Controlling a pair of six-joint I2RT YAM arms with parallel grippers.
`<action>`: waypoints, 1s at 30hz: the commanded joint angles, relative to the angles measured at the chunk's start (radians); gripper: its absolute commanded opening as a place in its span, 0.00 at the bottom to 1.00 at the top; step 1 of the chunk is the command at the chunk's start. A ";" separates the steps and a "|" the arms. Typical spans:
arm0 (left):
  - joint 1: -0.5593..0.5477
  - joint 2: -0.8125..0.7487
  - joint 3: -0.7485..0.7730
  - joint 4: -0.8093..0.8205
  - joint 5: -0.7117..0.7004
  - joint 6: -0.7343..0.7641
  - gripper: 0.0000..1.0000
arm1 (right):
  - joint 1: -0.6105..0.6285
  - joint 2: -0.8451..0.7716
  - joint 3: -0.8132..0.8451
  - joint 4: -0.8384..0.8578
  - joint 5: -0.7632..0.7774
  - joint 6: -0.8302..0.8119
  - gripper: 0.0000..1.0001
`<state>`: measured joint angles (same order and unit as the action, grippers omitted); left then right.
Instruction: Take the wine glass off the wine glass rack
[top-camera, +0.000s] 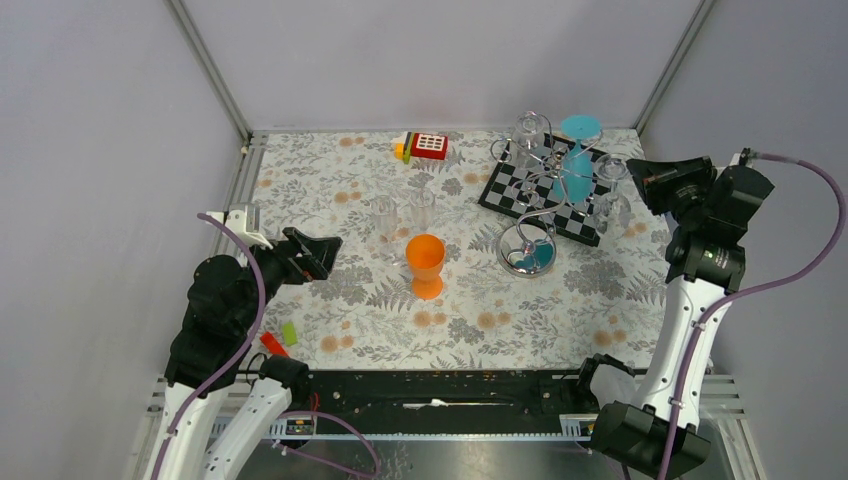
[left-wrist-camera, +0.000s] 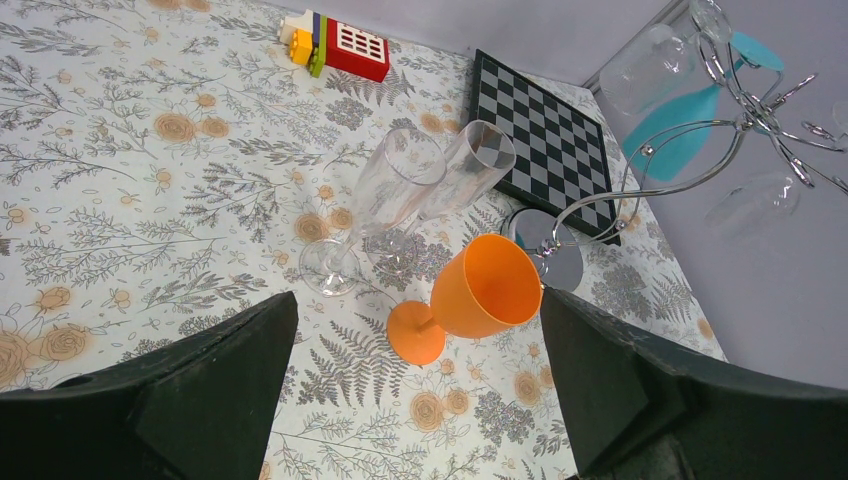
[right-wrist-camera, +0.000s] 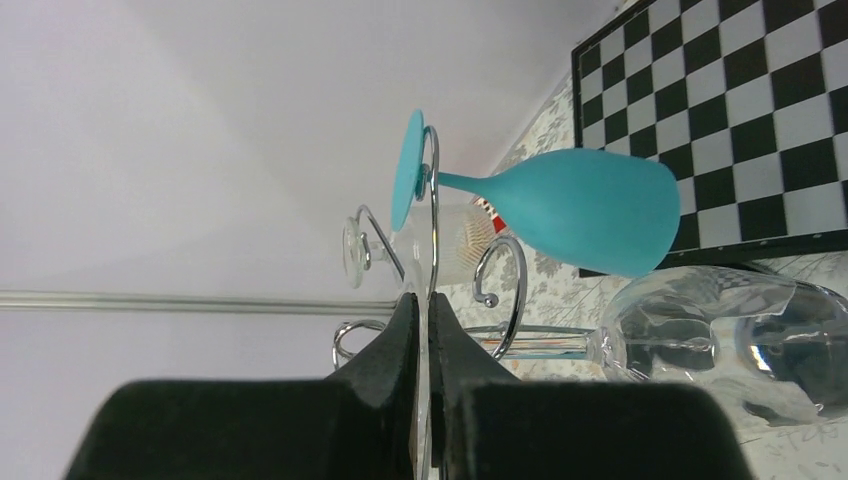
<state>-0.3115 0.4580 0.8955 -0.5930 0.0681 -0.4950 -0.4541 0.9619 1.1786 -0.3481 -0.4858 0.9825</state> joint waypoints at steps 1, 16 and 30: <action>0.002 0.000 0.019 0.038 -0.001 0.006 0.99 | -0.002 -0.010 -0.033 0.137 -0.128 0.109 0.00; 0.002 0.006 0.013 0.042 0.001 0.004 0.99 | -0.003 0.059 -0.164 0.586 -0.197 0.310 0.00; 0.002 0.005 0.018 0.037 0.003 0.004 0.99 | -0.003 0.107 -0.108 0.591 -0.091 0.221 0.00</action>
<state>-0.3115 0.4603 0.8955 -0.5926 0.0685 -0.4953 -0.4538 1.0649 1.0069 0.1955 -0.6209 1.2518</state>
